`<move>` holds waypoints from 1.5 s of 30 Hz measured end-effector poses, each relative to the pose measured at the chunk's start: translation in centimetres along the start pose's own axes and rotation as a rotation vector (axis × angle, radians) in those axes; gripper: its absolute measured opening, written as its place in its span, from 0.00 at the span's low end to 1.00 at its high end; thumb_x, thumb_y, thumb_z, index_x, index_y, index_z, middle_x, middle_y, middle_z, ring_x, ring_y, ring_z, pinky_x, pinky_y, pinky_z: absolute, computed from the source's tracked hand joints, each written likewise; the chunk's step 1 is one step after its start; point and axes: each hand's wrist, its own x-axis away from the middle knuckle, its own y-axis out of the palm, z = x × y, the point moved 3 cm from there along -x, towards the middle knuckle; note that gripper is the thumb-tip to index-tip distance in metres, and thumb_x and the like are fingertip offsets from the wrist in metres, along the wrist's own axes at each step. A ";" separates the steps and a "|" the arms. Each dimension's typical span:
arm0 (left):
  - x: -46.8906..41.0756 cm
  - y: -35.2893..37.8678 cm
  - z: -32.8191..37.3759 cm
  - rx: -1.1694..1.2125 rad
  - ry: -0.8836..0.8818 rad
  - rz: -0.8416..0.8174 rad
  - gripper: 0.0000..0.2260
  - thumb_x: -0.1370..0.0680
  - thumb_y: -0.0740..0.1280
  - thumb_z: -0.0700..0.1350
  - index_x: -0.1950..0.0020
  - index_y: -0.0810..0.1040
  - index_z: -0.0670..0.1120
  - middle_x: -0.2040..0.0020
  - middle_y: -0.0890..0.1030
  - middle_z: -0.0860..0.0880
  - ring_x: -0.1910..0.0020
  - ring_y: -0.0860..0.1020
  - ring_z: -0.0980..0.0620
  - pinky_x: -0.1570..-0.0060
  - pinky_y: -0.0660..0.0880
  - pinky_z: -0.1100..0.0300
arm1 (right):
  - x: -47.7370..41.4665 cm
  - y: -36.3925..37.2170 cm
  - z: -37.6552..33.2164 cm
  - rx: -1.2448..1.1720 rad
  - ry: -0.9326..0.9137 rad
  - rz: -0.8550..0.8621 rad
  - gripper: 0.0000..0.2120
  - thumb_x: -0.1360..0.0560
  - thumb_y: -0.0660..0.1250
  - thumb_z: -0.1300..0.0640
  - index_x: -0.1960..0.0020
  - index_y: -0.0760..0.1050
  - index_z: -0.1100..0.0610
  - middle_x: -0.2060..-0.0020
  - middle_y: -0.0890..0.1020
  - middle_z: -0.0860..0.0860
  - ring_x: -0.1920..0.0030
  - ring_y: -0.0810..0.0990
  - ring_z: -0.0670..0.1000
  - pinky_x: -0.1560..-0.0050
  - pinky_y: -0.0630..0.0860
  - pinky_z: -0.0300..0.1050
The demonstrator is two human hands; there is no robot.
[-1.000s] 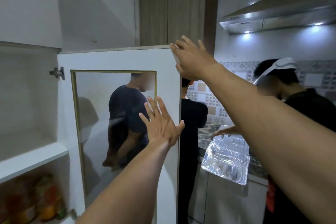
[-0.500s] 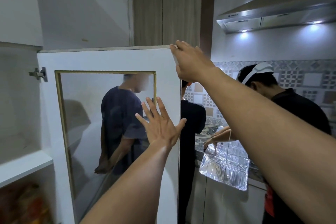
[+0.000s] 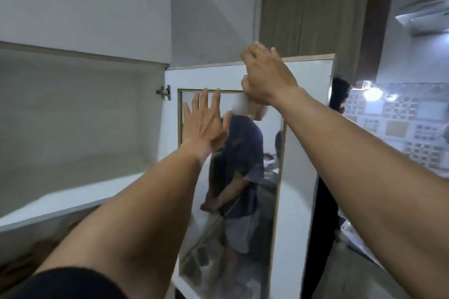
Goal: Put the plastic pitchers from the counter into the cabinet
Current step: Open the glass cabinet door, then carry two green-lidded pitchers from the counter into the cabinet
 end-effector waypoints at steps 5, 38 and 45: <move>1.9 -6.5 -11.0 -0.228 -0.132 0.001 0.30 0.19 0.48 0.60 0.20 0.49 0.49 0.20 0.52 0.41 0.21 0.50 0.40 0.25 0.48 0.37 | -2.5 3.0 -8.1 -0.188 -0.078 -0.043 0.28 0.25 0.59 0.57 0.25 0.63 0.60 0.27 0.68 0.60 0.24 0.61 0.60 0.25 0.58 0.63; 46.9 -44.2 -48.9 -0.977 -1.101 -0.051 0.30 0.19 0.49 0.61 0.19 0.47 0.51 0.19 0.51 0.42 0.21 0.48 0.41 0.25 0.49 0.37 | 5.3 -4.2 -79.1 -1.104 -0.824 -0.308 0.32 0.24 0.59 0.51 0.21 0.58 0.55 0.27 0.67 0.60 0.28 0.66 0.62 0.28 0.64 0.61; 53.2 -46.9 -52.9 -0.986 -1.244 -0.007 0.30 0.18 0.51 0.59 0.19 0.48 0.51 0.19 0.51 0.42 0.20 0.48 0.42 0.25 0.49 0.39 | 8.9 -5.3 -89.6 -1.161 -0.956 -0.361 0.32 0.22 0.58 0.51 0.20 0.55 0.55 0.24 0.64 0.60 0.24 0.62 0.60 0.26 0.62 0.62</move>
